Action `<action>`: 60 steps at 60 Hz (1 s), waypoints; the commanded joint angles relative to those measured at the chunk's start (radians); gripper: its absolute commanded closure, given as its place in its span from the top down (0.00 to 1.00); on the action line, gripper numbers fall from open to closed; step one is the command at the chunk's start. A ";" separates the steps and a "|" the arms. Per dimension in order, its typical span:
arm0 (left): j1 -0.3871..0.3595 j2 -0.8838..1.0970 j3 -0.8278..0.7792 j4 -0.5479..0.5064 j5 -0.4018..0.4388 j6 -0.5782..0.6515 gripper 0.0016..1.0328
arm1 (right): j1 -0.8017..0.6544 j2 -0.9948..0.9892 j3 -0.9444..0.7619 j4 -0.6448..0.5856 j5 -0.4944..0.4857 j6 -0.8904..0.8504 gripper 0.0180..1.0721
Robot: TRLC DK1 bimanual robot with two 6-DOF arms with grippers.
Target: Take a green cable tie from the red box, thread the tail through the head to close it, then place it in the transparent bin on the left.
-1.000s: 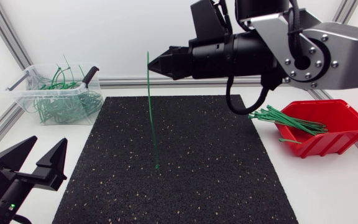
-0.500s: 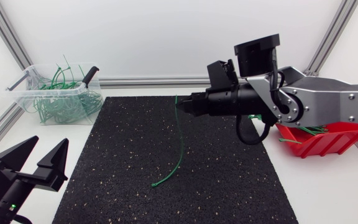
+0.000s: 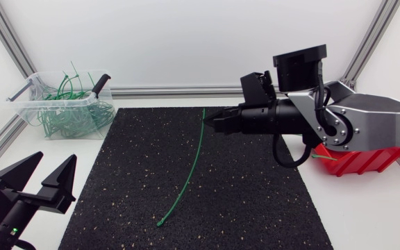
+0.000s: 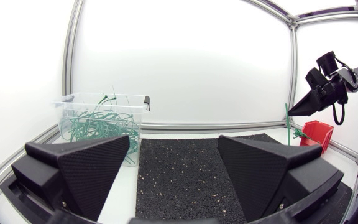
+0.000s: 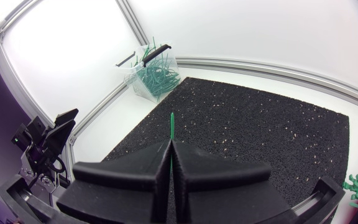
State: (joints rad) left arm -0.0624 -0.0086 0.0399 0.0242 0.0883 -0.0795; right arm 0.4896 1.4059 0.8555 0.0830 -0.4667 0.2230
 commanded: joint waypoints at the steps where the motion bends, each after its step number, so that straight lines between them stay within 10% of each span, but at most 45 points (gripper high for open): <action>1: -0.005 -0.001 -0.040 -0.023 -0.007 -0.020 0.96 | -0.006 -0.015 -0.033 0.012 0.000 -0.027 0.06; 37: -0.011 0.001 -0.040 -0.023 -0.007 -0.020 0.96 | -0.026 -0.107 -0.197 -0.014 0.083 -0.198 0.07; 48: -0.011 0.001 -0.040 -0.023 -0.007 -0.020 0.96 | -0.026 -0.139 -0.253 -0.037 0.145 -0.212 0.71; 60: -0.013 0.001 -0.040 -0.024 -0.009 -0.020 0.96 | -0.051 -0.217 -0.274 -0.085 0.171 -0.263 0.86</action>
State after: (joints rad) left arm -0.0677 -0.0086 0.0399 0.0235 0.0807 -0.0795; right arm 0.4522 1.2282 0.5999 0.0154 -0.3054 -0.0032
